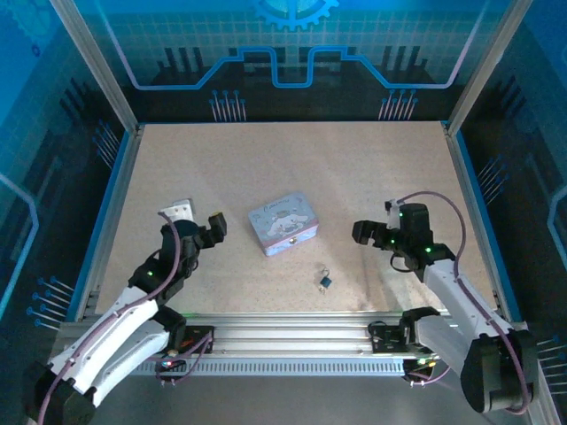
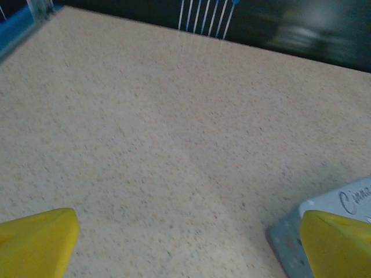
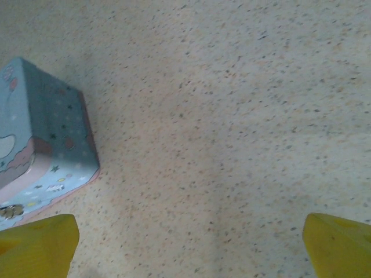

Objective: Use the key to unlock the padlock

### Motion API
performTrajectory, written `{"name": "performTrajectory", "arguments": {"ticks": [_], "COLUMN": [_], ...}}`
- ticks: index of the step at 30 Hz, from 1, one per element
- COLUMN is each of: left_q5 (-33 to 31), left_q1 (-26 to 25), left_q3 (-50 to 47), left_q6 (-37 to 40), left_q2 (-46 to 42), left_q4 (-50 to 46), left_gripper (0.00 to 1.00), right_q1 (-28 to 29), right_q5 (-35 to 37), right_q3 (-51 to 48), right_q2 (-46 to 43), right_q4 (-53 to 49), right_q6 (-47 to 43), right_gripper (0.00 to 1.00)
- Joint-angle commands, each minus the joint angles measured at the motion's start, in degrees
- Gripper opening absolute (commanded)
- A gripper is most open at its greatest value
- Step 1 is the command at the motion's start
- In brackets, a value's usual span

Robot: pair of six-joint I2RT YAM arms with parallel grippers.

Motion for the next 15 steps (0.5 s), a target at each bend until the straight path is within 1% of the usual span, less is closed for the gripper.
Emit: {"name": "performTrajectory", "arguments": {"ticks": [1,4,7,11,13,15], "left_q5": [-4.8,-5.9,-7.0,-6.8,-5.4,-4.3], "left_q1": [1.3,2.1,3.0,4.8,6.2,7.3], "left_q3": [-2.6,-4.2,-4.5,-5.7,-6.2,-6.7], "left_q6": [7.3,11.3,13.6,14.8,15.3,15.9], "left_q2": [0.8,2.8,5.1,8.2,9.5,11.4], "left_q4": [10.8,15.1,17.1,21.0,23.0,24.9], "left_gripper": [0.99,0.99,0.99,0.99,0.99,0.99], "right_q1": [-1.8,-2.4,-3.2,-4.2,-4.3,-4.4], "right_q5": [2.2,5.2,6.9,9.5,10.7,11.7], "right_q3": [2.5,4.2,4.4,1.7,-0.2,-3.4], "right_q2": [1.9,4.0,5.5,5.5,5.0,4.8], "right_q4": [2.5,3.0,5.9,13.3,18.3,25.6], "right_q6": [-3.1,-6.7,-9.7,-11.9,-13.8,-15.9], "right_gripper": [1.0,1.0,1.0,1.0,1.0,1.0]}}
